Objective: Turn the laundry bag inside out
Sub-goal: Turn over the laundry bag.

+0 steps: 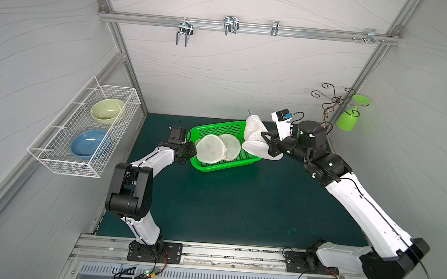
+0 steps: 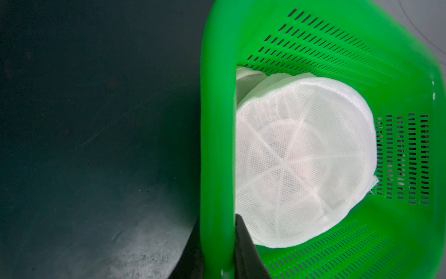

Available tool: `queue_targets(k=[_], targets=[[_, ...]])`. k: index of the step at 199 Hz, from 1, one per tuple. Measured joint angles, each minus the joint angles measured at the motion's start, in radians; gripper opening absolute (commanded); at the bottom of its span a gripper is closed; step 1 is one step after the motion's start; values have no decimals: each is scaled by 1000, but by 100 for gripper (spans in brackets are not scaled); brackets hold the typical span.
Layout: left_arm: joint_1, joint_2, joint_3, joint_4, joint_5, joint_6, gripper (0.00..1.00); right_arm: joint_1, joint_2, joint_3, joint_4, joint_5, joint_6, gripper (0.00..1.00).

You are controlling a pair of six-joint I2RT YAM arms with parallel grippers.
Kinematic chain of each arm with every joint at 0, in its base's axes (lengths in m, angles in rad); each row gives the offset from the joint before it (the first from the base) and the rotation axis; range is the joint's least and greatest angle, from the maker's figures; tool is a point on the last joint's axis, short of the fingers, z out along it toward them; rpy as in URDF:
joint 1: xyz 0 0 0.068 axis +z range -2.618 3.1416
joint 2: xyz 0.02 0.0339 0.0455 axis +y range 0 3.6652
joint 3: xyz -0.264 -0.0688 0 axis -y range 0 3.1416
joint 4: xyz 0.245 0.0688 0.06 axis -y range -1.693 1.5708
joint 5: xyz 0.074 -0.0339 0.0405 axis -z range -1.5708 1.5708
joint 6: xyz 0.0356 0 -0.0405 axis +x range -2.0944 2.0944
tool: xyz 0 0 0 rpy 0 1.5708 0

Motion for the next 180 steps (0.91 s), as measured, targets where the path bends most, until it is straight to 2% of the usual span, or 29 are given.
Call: queue_targets(k=[26,33,42,68,95,115,130,157,180], targets=[[-5,-35,-7,7,-31,3,49,0,-67,-93,10,3,-11,0],[-9,-65,-19,10,-39,3,58,0,-84,-124,11,0,-16,0],[-11,-117,-43,13,-51,-6,63,0,-109,-167,12,-11,-27,0],[-31,-335,-106,-6,-55,-10,63,10,-210,-316,44,-55,-80,0],[-60,-523,-115,-21,-3,-58,61,66,-317,-443,92,-78,-189,0],[-77,-600,-129,-24,76,-172,60,99,-328,-468,120,-85,-257,0],[-88,-620,-167,-24,153,-301,59,109,-313,-473,146,-92,-291,0],[-119,-586,-234,-40,269,-524,60,131,-285,-493,201,-98,-349,0],[-159,-554,-245,-48,330,-660,63,156,-258,-509,244,-110,-406,0]])
